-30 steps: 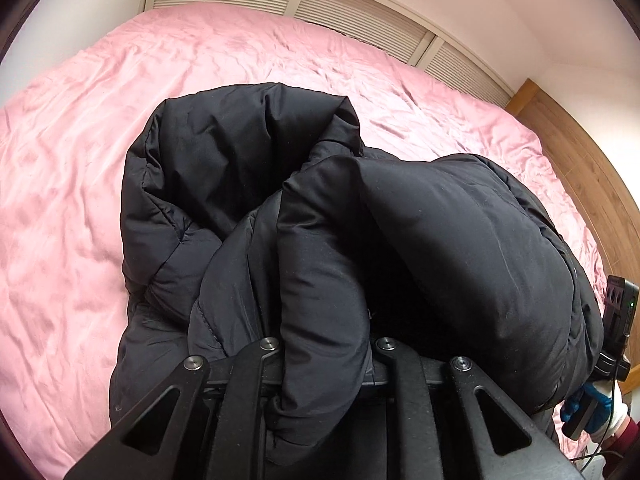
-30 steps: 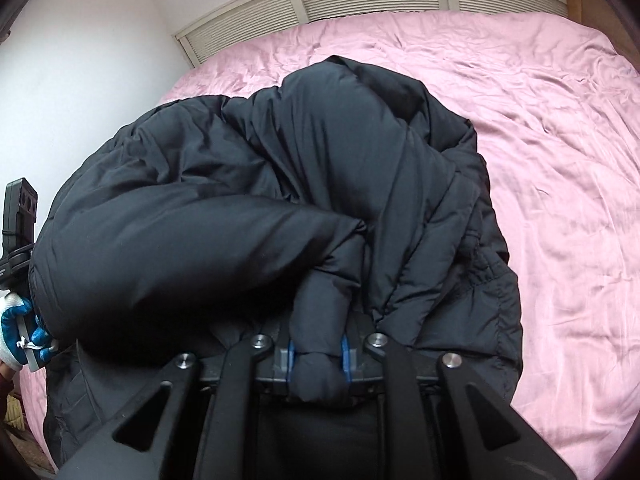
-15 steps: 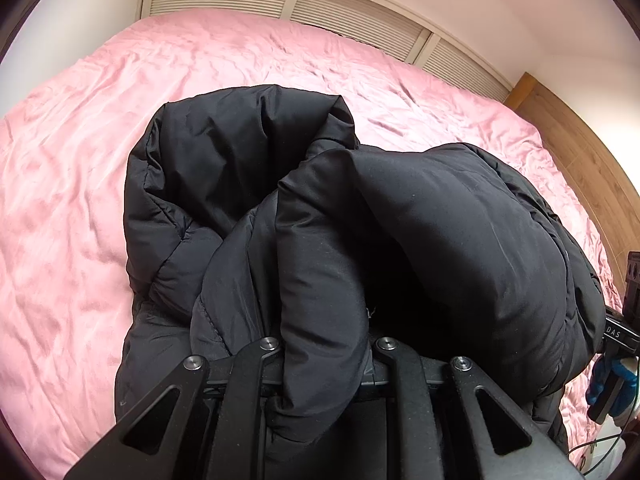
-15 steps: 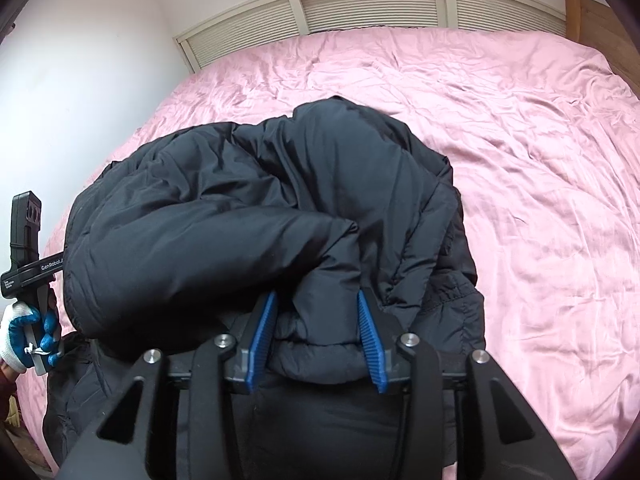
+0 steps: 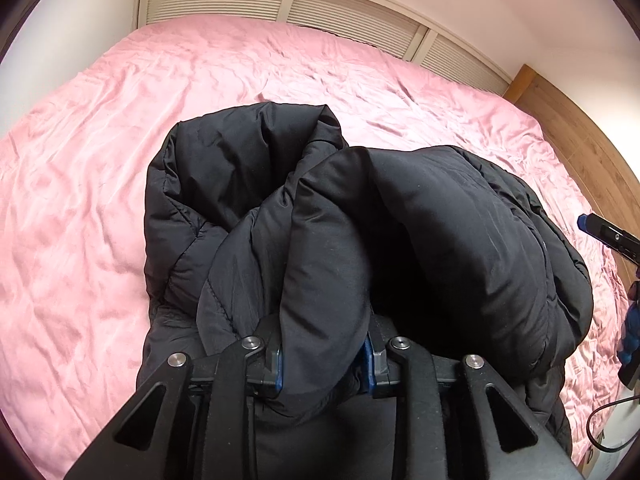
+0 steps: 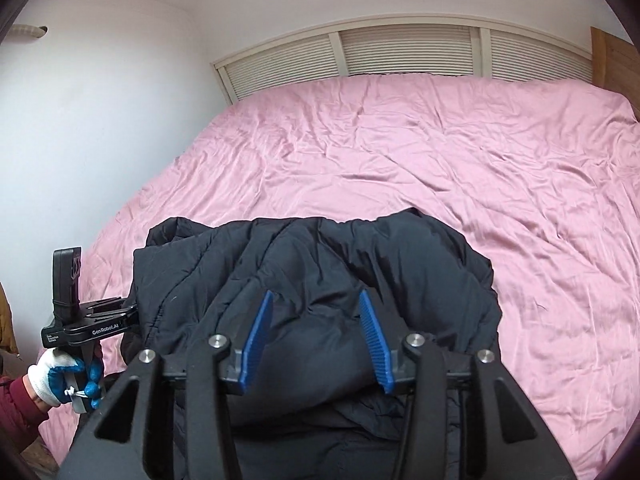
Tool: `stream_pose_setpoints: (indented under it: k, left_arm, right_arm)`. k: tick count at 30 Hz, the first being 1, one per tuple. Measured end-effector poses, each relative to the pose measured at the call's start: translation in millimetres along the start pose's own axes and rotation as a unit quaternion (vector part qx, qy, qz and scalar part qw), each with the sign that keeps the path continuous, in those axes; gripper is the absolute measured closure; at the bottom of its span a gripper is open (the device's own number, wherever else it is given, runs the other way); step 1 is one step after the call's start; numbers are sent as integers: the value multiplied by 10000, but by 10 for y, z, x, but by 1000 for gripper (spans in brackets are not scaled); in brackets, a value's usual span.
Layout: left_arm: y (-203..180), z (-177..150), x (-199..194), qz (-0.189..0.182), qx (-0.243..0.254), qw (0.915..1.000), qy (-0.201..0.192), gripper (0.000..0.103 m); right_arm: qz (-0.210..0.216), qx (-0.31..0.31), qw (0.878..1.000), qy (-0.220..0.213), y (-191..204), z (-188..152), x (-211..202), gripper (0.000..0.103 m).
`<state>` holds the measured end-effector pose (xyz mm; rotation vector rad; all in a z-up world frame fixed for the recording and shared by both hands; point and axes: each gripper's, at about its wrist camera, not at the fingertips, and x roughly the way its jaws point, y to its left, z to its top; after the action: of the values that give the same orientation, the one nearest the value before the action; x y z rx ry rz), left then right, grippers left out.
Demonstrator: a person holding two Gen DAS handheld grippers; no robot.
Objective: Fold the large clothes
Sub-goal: 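Lower the folded hem and open both grippers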
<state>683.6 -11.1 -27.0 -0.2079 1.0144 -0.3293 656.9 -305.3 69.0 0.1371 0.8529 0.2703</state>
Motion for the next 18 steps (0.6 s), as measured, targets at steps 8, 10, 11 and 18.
stream_pose_setpoints:
  k: [8,10,11,18]
  left_arm:
    - [80,41,-180,99,18,9999,-91,63]
    - [103,69,-263,100,-7,9999,-139,63]
    - [115,91,-310,100,-23,9998,-179,62]
    - [-1,442,-596,156,27,9979,-630,55]
  right_arm:
    - [15,-38,10000,11,58,100,215,58]
    - [-4,-35,10000,6,17,129,221,58]
    - [-19,-35,10000,3,3,143,212,58]
    - [-205,26,9998,-59,-202,350,189,58]
